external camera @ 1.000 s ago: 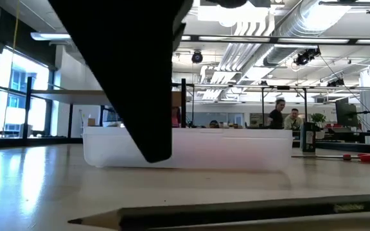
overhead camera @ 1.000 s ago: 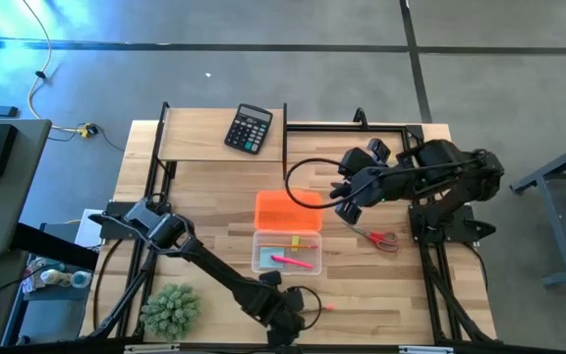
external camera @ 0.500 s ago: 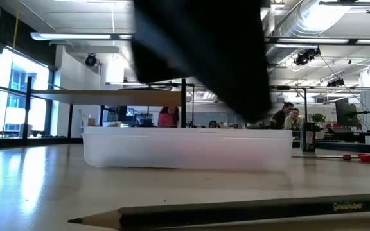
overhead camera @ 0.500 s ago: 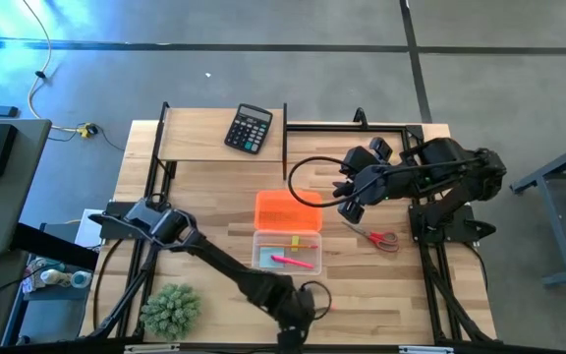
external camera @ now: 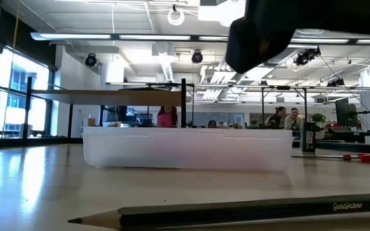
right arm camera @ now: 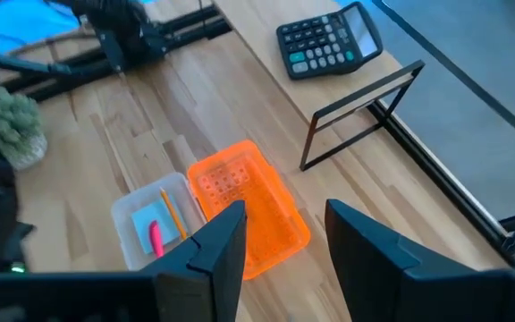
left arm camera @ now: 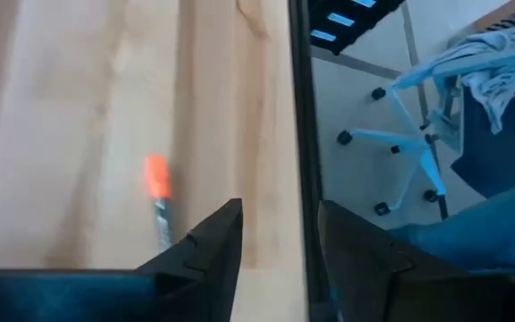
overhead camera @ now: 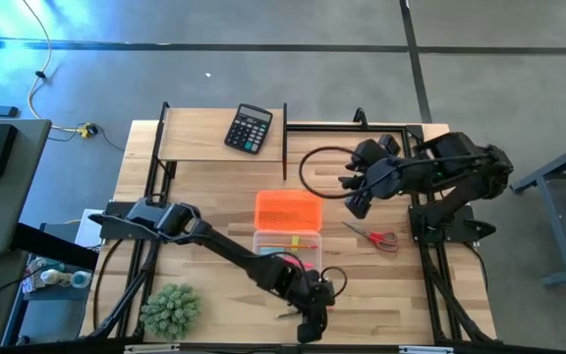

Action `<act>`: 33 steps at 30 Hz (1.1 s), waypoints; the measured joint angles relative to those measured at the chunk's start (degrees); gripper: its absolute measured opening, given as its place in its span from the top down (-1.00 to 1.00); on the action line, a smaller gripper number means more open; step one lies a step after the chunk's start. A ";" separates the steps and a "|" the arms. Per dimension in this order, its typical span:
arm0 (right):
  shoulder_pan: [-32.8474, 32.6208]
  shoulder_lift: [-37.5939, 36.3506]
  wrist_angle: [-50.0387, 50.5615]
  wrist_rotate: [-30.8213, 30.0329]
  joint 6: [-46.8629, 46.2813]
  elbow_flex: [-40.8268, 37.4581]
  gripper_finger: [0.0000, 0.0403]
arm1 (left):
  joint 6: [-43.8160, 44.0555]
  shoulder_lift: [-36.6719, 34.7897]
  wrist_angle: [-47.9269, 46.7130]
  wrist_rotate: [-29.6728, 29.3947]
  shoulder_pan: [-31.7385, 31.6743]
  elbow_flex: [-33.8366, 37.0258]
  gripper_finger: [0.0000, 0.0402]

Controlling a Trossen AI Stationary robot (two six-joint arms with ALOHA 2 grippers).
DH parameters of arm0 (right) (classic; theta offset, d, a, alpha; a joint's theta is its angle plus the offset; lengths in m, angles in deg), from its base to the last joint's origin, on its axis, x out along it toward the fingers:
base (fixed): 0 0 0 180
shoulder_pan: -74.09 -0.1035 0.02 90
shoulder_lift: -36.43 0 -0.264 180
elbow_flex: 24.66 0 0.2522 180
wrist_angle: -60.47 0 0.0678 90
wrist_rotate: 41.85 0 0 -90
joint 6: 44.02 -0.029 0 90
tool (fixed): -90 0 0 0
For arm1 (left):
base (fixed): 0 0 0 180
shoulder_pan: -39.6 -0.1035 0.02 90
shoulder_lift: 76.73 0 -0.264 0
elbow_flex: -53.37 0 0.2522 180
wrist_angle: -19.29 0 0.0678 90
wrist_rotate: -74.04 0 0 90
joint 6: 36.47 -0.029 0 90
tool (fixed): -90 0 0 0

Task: Pack school essentials
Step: Put the black pencil into the school supply box

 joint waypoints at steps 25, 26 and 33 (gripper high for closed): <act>0.02 -5.11 0.00 -2.34 -3.54 0.02 0.29 | -20.27 -0.09 -14.96 -7.13 -2.71 -10.60 0.24; 0.02 -5.11 0.00 -2.36 -3.48 0.02 0.29 | -19.76 -0.09 -15.02 -7.25 -2.79 -10.38 0.19; 0.01 -5.11 -0.02 -2.47 -3.43 0.02 0.29 | -15.93 0.79 -10.68 -12.62 -2.11 -9.24 0.01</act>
